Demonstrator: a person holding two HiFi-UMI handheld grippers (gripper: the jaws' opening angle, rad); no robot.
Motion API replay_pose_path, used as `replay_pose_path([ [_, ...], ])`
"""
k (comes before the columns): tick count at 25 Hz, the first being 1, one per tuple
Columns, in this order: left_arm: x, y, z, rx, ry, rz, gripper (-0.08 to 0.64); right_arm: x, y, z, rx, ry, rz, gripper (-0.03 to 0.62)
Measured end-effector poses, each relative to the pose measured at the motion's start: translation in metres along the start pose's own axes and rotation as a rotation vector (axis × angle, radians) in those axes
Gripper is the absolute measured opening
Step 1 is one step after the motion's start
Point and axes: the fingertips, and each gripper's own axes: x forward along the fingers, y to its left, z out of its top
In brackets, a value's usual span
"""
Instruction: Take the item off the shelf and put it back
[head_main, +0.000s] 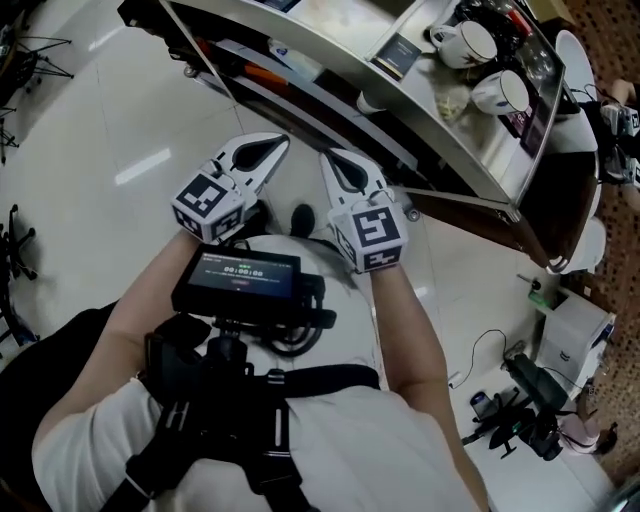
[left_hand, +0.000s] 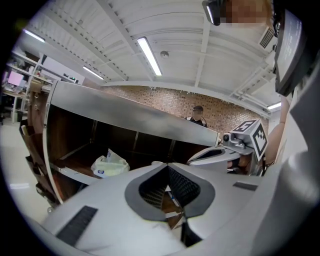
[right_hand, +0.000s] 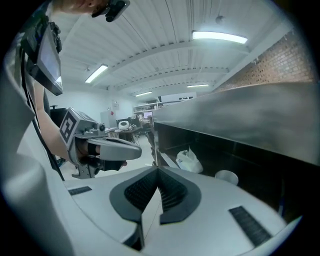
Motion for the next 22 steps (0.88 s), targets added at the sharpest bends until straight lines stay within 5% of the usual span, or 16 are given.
replay_pose_path([
  [16,-0.028,0.019,-0.016,-0.052,-0.006,0.054,0.0,0.035,-0.024,-0.005,-0.191,0.119,-0.095,0.011],
  [20,-0.028,0.016,-0.014,-0.049,-0.009,0.047,0.0,0.034,-0.049,-0.019,-0.263,0.184,-0.18,0.012],
  [22,-0.027,0.014,-0.012,-0.047,-0.009,0.039,0.0,0.035,-0.068,-0.028,-0.31,0.237,-0.223,0.073],
])
